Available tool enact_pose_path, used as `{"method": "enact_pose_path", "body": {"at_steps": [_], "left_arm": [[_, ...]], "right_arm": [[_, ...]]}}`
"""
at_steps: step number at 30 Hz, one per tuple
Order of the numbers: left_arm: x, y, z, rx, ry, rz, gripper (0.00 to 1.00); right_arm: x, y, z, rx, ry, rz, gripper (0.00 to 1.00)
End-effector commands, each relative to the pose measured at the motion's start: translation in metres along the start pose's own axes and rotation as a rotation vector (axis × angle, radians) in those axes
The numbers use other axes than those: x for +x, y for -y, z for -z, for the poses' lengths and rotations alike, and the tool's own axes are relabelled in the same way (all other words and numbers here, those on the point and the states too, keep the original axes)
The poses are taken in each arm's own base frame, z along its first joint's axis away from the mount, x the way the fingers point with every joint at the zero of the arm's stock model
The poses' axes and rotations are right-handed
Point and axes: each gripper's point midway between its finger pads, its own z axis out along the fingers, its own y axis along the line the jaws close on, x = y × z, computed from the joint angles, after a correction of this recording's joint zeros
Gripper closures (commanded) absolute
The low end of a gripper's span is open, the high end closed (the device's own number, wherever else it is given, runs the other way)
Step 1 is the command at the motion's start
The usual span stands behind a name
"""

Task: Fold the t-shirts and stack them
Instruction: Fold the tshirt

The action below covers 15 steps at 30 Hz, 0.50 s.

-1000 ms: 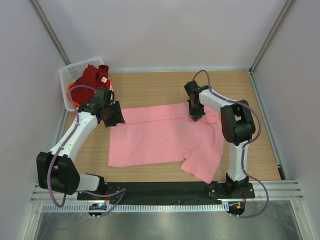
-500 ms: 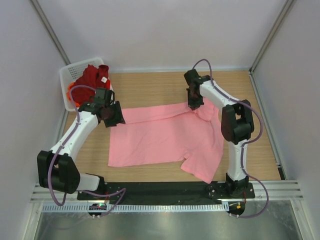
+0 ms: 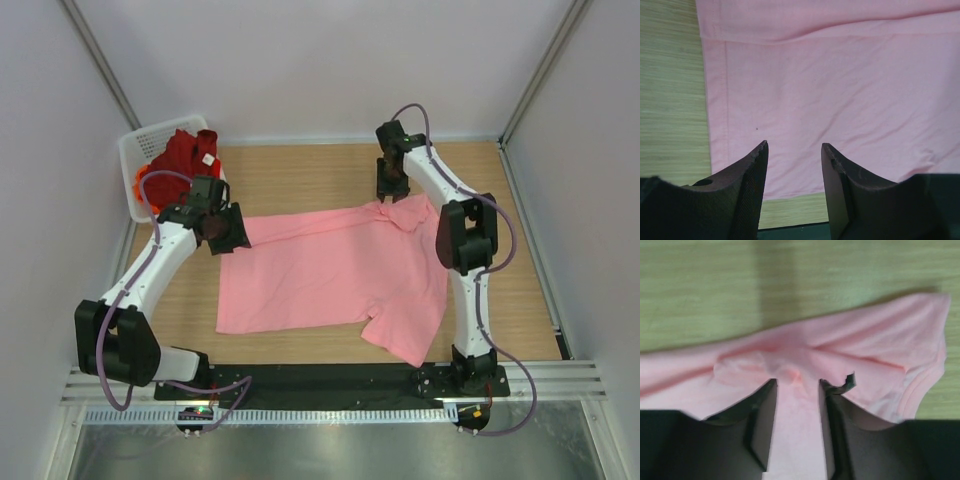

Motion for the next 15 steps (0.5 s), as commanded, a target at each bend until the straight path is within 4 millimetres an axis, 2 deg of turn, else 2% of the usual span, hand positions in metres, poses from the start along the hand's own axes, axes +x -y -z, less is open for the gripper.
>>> {"method": "enact_pose_path", "body": {"at_steps": [1, 3, 4, 5, 7, 11, 13, 15], "left_arm": [[-0.002, 0.007, 0.003, 0.033, 0.006, 0.0, 0.52], [-0.002, 0.006, 0.002, 0.03, 0.004, 0.002, 0.52], [-0.002, 0.007, 0.002, 0.033, 0.002, 0.003, 0.52], [-0.003, 0.007, 0.002, 0.033, 0.003, 0.002, 0.52], [-0.002, 0.009, 0.001, 0.039, -0.001, 0.0, 0.52], [-0.004, 0.01, 0.001, 0.038, -0.002, -0.001, 0.52], [-0.004, 0.01, 0.002, 0.04, -0.003, -0.003, 0.52], [-0.007, 0.011, 0.003, 0.041, 0.006, -0.006, 0.52]], "right_arm": [[0.002, -0.022, 0.056, -0.125, 0.061, -0.059, 0.64], [0.018, -0.024, 0.048, -0.141, 0.01, -0.069, 0.81], [0.021, -0.028, 0.046, -0.154, -0.001, -0.084, 0.93], [0.03, -0.028, 0.038, -0.152, -0.024, -0.095, 0.95], [0.034, -0.038, 0.034, -0.211, -0.037, -0.112, 0.97], [0.033, -0.034, 0.016, -0.187, -0.04, -0.146, 0.94], [0.035, -0.021, 0.013, -0.147, -0.069, -0.159, 0.94], [0.033, 0.001, 0.014, -0.068, -0.057, -0.165, 0.91]]}}
